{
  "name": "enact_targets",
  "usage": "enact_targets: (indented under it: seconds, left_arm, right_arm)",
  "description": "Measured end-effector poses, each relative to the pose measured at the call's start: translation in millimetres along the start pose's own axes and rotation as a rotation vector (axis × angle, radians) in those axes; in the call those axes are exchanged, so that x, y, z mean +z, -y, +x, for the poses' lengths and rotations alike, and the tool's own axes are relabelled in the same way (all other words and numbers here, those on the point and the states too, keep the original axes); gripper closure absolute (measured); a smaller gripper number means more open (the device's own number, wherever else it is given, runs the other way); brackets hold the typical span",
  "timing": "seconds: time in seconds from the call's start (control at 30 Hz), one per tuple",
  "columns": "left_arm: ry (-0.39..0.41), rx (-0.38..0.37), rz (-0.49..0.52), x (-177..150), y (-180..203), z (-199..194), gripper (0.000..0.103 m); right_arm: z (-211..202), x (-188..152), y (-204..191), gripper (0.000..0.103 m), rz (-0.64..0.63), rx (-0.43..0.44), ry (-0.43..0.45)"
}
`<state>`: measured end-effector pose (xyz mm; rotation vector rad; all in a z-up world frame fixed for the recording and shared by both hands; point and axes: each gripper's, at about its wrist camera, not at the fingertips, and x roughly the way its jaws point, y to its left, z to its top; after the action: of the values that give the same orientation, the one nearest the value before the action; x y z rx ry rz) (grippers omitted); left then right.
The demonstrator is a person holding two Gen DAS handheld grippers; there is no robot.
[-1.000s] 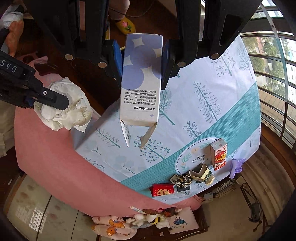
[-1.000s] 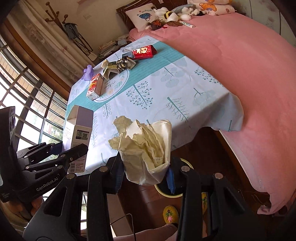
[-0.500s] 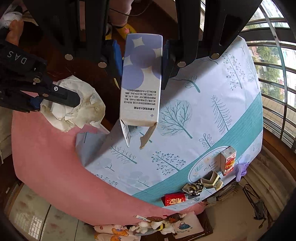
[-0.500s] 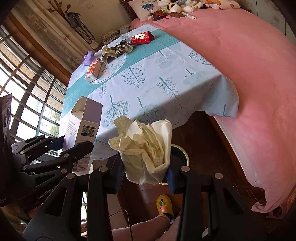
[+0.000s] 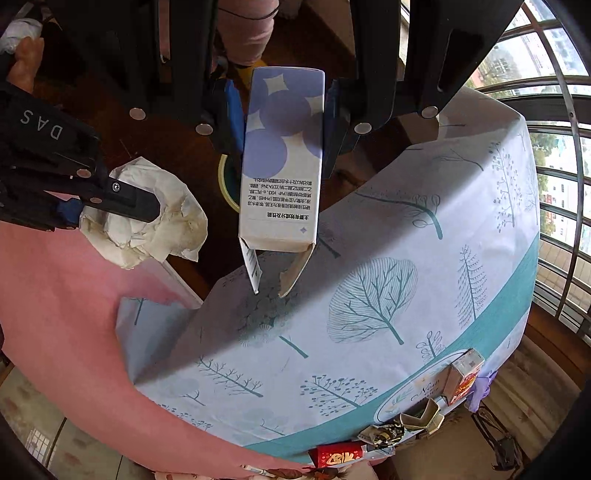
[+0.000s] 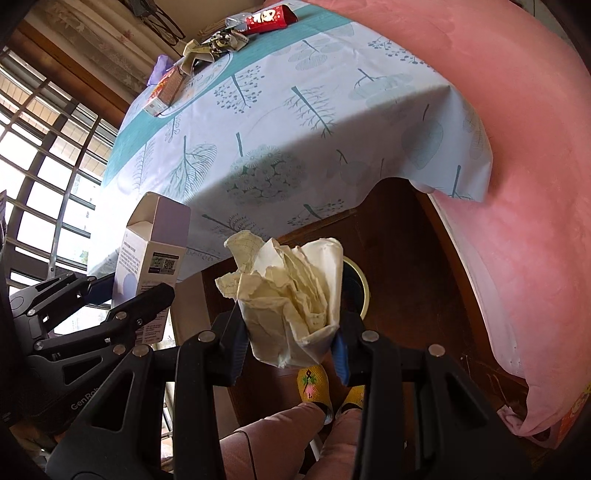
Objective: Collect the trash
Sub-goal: 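Carry the box and tissue down over the bin with both tools, then open both tools to drop the box and tissue into the bin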
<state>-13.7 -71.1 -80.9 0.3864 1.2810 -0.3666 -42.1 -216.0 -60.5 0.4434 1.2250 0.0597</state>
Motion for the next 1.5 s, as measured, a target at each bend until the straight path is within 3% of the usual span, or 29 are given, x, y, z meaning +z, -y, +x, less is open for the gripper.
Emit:
enact_targets:
  seconds: [0.27,0.4,0.8,0.9,0.97,1.03,1.13,1.3,1.5]
  left_arm:
    - [-0.036,-0.027,-0.026,-18,5,83,0.068]
    - [-0.077,-0.074,-0.045,-27,1,132,0.068]
    - [-0.133,-0.154,-0.048,-37,-19,266,0.067]
    - [-0.144,-0.165,-0.039,-38,-22,288,0.057]
    - [-0.149,-0.159,-0.022,-39,-20,300,0.024]
    - [-0.143,-0.144,-0.006,-40,-17,309,0.015]
    - [-0.154,-0.127,0.001,-42,-15,318,0.015]
    - [-0.14,-0.121,-0.032,-42,-25,316,0.015]
    - [-0.122,-0.115,-0.061,-42,-33,286,0.015]
  right_arm:
    - [79,-12,23,0.069,0.013,-0.026,-0.057]
    - [130,-23,37,0.069,0.043,-0.034,-0.095]
    - [287,-45,81,0.066,0.191,-0.051,-0.152]
    - [316,-50,87,0.062,0.217,-0.039,-0.152]
    - [333,-55,91,0.057,0.236,-0.034,-0.156]
    - [348,-60,97,0.049,0.261,-0.039,-0.171]
    - [363,-65,105,0.04,0.295,-0.047,-0.168]
    - [367,-74,114,0.038,0.307,-0.056,-0.158]
    - [351,-69,115,0.035,0.307,-0.042,-0.155]
